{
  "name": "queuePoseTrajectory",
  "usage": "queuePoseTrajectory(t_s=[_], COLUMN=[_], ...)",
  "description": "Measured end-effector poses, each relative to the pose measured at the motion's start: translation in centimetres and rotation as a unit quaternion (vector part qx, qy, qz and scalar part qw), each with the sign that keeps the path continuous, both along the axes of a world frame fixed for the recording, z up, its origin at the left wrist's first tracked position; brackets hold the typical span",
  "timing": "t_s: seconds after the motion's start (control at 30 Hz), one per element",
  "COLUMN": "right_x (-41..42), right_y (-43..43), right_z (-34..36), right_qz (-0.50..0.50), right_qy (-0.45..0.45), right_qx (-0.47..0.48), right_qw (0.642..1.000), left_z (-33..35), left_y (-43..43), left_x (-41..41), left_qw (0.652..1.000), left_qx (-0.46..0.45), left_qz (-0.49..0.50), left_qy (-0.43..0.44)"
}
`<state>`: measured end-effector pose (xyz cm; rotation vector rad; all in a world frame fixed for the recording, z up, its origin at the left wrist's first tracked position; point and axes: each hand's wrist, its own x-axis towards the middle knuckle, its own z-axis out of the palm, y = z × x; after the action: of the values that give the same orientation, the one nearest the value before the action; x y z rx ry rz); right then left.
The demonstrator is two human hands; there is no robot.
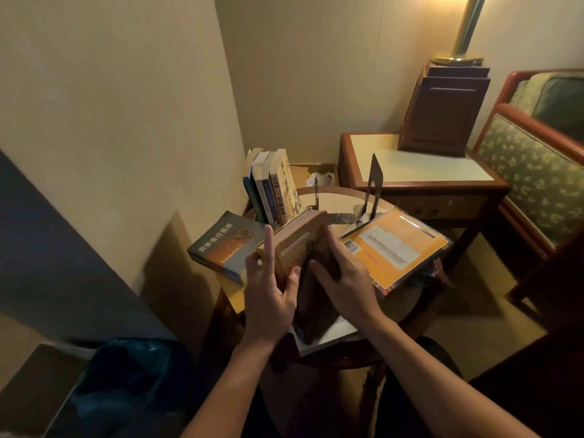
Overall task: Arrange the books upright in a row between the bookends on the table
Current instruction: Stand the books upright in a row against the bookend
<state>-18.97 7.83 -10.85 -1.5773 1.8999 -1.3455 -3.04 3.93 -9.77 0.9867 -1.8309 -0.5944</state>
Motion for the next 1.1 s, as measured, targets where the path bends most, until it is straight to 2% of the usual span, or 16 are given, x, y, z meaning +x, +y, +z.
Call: queuePoseTrajectory(t_s=[0.1, 0.27, 0.4, 0.5, 0.6, 0.67, 0.87, 1.0, 1.1], right_x=[0.7, 0.4, -0.1, -0.7, -1.5, -1.7, -2.2, -2.8, -3.7], right_y=[0.4, 1.3, 2.9, 4.4, 5.5, 6.2, 7.2, 7.6, 8.0], right_z=[1.1, 2.9, 4.3, 5.5, 6.5, 7.0, 8.3, 8.3, 8.5], right_qz=[0.001, -0.016, -0.028, -0.021, -0.017, -0.02, -0.022, -0.041, -0.067], right_qy=[-0.046, -0.115, -0.16, -0.201, -0.219, -0.227, -0.192, -0.1, -0.042], right_qx=[-0.012, -0.01, 0.002, 0.018, 0.037, 0.052, 0.094, 0.134, 0.174], right_qw=[0.999, 0.993, 0.987, 0.979, 0.975, 0.972, 0.977, 0.985, 0.982], left_z=[1.1, 3.2, 4.1, 3.8, 4.1, 4.1, 2.0, 0.5, -0.6], left_y=[0.7, 1.7, 3.3, 4.3, 5.6, 6.4, 6.4, 6.8, 6.5], left_x=[-0.7, -2.1, -3.2, -3.8, -4.6, -5.0, -6.1, -7.3, -8.0], left_qw=[0.999, 0.988, 0.964, 0.949, 0.92, 0.904, 0.889, 0.93, 0.928], left_qx=[0.01, 0.1, 0.17, 0.23, 0.302, 0.346, 0.356, 0.265, 0.263], left_qz=[0.011, -0.04, -0.115, -0.136, -0.155, -0.171, -0.248, -0.249, -0.264], left_qy=[0.037, 0.11, 0.17, 0.168, 0.196, 0.185, 0.147, 0.044, 0.009])
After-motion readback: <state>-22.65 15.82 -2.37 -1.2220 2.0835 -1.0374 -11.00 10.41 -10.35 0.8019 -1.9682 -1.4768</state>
